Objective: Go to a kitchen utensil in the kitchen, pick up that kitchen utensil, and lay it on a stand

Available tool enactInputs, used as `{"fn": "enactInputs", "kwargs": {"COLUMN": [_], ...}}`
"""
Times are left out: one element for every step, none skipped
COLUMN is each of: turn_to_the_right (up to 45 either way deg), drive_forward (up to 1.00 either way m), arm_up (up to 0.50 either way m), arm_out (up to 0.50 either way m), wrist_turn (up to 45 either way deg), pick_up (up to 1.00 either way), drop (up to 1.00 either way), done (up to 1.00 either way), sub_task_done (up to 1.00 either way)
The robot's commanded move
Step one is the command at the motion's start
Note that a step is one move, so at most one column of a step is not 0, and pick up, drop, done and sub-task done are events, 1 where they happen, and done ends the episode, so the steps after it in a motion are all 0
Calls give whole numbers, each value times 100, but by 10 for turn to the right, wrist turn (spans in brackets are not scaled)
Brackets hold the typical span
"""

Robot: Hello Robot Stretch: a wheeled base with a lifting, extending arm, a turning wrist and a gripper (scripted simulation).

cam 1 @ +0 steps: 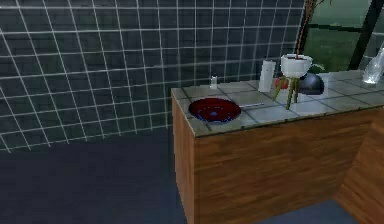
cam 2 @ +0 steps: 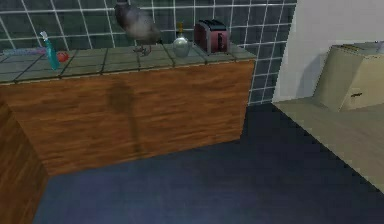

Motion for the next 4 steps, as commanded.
{"fn": "enactInputs", "kwargs": {"turn_to_the_right": [0, -450, -300, 0], "drive_forward": [35, 0, 0, 0], "arm_up": [0, 0, 0, 50], "arm_out": [0, 0, 0, 0], "wrist_turn": [0, 0, 0, 0], "pick_up": [0, 0, 0, 0], "drop": [0, 0, 0, 0], "done": [0, 0, 0, 0], "sub_task_done": [0, 0, 0, 0]}}
